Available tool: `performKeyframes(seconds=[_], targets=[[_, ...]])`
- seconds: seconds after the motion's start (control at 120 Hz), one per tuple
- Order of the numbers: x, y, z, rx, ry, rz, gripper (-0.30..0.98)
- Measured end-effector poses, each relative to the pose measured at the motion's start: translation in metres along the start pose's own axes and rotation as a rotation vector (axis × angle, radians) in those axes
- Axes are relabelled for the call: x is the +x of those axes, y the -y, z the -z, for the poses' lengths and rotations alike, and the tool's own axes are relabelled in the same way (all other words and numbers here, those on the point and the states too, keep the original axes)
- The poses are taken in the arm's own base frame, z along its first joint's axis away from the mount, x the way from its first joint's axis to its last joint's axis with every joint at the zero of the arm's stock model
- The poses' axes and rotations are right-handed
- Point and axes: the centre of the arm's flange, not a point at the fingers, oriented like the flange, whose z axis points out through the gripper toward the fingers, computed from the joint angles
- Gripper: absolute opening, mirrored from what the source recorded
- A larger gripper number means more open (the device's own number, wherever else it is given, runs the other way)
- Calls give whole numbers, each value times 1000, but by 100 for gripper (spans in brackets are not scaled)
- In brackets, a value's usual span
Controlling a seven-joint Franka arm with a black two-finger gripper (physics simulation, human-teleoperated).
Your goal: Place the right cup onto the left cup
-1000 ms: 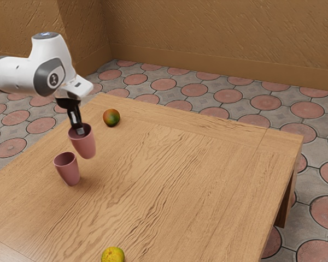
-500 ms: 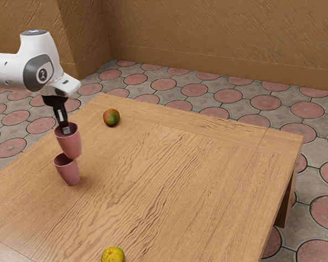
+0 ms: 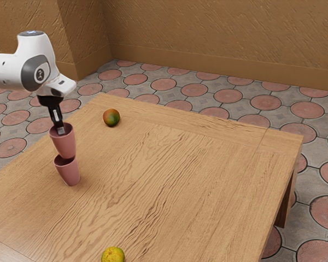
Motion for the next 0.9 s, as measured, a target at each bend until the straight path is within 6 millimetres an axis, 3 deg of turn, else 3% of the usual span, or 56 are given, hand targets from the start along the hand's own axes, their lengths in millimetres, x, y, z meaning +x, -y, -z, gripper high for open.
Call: performKeyframes(seconds=[0.533, 0.9], targets=[[-4, 13, -21, -14, 37, 7, -10], [0, 14, -46, -42, 65, 4, -10]])
